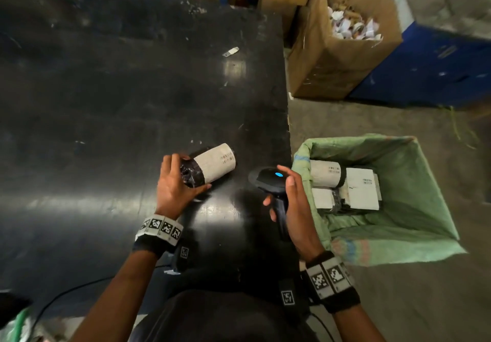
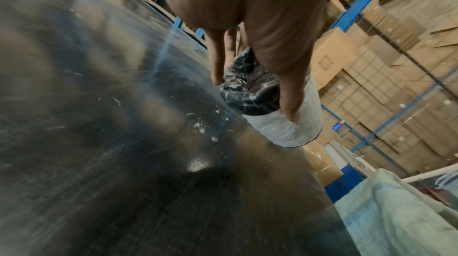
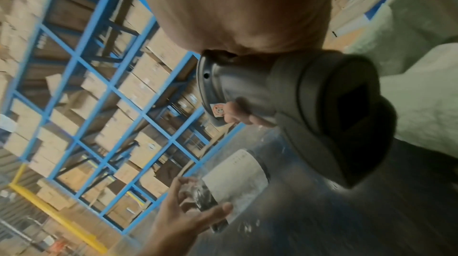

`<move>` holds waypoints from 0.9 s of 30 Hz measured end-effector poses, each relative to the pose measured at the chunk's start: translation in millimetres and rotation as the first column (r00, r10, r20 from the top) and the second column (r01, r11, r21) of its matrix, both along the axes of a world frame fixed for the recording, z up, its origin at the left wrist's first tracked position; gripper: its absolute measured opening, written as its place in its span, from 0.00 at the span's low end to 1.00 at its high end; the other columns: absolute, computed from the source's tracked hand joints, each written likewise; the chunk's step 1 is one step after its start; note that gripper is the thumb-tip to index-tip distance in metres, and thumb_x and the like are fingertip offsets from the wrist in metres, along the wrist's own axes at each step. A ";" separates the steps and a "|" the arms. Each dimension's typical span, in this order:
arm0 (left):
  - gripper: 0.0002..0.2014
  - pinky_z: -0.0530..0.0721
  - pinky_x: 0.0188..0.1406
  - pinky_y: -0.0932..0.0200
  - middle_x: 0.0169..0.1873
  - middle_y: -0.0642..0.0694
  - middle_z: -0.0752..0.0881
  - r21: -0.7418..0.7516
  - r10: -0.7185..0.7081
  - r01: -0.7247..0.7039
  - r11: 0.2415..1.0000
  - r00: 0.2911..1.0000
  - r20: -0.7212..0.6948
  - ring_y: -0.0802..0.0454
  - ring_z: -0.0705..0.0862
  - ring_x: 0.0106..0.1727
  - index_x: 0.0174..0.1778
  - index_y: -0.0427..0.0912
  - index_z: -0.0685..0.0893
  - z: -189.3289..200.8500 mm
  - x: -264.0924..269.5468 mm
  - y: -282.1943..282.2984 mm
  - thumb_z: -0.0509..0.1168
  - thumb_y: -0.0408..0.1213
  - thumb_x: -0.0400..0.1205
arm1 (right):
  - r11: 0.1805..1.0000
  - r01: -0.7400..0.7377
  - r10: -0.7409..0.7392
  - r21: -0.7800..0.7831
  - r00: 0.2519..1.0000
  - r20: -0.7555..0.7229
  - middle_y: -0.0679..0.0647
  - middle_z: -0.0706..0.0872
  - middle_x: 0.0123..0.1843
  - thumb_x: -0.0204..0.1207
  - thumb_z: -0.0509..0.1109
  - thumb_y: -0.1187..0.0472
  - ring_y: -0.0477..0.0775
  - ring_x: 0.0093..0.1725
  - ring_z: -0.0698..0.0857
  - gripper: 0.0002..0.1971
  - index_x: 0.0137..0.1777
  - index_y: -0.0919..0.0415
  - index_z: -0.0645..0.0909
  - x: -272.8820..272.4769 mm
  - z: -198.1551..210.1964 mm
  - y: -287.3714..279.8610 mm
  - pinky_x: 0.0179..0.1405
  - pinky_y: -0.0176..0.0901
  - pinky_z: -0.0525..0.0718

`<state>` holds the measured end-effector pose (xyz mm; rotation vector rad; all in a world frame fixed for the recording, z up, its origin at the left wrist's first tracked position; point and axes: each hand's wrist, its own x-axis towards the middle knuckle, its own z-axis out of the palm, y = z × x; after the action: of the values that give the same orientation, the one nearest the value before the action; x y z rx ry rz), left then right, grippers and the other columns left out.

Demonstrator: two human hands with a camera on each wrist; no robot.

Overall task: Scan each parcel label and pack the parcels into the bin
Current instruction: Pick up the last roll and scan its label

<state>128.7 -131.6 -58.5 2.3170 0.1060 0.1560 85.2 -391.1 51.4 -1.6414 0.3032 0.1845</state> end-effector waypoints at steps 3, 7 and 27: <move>0.41 0.86 0.54 0.49 0.60 0.43 0.77 -0.002 -0.022 0.022 1.000 0.999 0.042 0.43 0.81 0.59 0.62 0.43 0.76 8.3 -7.2 -3.6 0.89 0.44 0.56 | 1.000 -0.013 0.013 0.007 0.999 0.052 0.67 0.86 0.45 0.79 0.52 0.35 0.52 0.33 0.83 0.25 0.71 0.43 0.74 -6.1 12.6 -0.3 0.26 0.47 0.78; 0.41 0.85 0.54 0.49 0.58 0.43 0.77 -0.007 -0.037 0.037 0.999 0.996 0.077 0.43 0.82 0.56 0.61 0.44 0.76 15.6 -11.5 -4.7 0.90 0.42 0.56 | 1.000 -0.014 0.013 0.014 0.997 0.081 0.67 0.86 0.43 0.78 0.53 0.32 0.58 0.33 0.83 0.27 0.72 0.43 0.74 -12.7 22.0 2.1 0.27 0.50 0.79; 0.39 0.83 0.54 0.57 0.57 0.45 0.77 -0.063 -0.009 0.012 0.998 0.999 0.052 0.50 0.81 0.54 0.60 0.42 0.78 20.3 -34.7 7.3 0.89 0.43 0.57 | 0.989 -0.108 0.079 -0.100 0.964 -0.255 0.63 0.87 0.56 0.84 0.63 0.46 0.49 0.29 0.87 0.15 0.69 0.43 0.73 -15.3 -32.7 8.5 0.24 0.43 0.84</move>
<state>94.0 -124.3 -38.2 2.2485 0.0714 0.2043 69.9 -382.5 18.8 -1.7485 0.4345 0.4561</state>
